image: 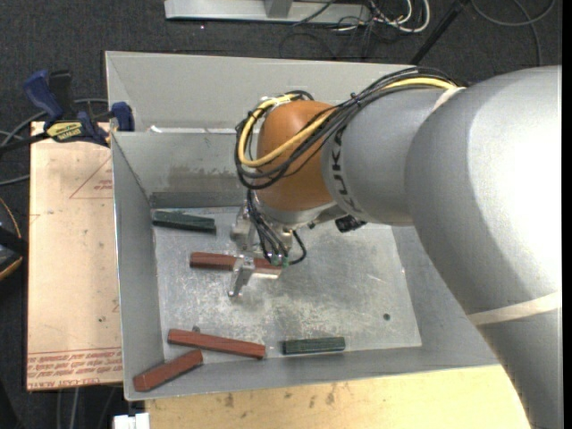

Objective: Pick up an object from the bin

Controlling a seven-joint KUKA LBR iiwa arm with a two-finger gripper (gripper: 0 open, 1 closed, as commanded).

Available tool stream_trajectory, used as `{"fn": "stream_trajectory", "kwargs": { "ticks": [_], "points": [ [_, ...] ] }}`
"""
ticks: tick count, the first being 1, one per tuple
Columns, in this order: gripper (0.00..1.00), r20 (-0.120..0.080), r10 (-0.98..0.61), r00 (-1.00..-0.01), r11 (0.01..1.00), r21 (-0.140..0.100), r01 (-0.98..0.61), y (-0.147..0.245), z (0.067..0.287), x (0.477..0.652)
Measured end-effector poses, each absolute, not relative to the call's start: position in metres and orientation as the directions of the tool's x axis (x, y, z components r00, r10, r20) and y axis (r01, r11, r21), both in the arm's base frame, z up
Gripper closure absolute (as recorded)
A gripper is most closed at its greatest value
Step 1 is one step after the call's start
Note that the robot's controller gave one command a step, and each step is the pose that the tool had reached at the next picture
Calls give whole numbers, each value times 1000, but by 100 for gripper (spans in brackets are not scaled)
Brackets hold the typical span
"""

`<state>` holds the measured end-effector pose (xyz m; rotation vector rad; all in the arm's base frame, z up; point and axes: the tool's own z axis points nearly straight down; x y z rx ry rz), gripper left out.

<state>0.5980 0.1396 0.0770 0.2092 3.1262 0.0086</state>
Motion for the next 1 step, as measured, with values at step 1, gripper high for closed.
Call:
{"fn": "stream_trajectory", "kwargs": {
  "ticks": [1],
  "points": [
    [100, -10, 195, -981, 981, 3, 195, 142, 81, 597]
  ]
}}
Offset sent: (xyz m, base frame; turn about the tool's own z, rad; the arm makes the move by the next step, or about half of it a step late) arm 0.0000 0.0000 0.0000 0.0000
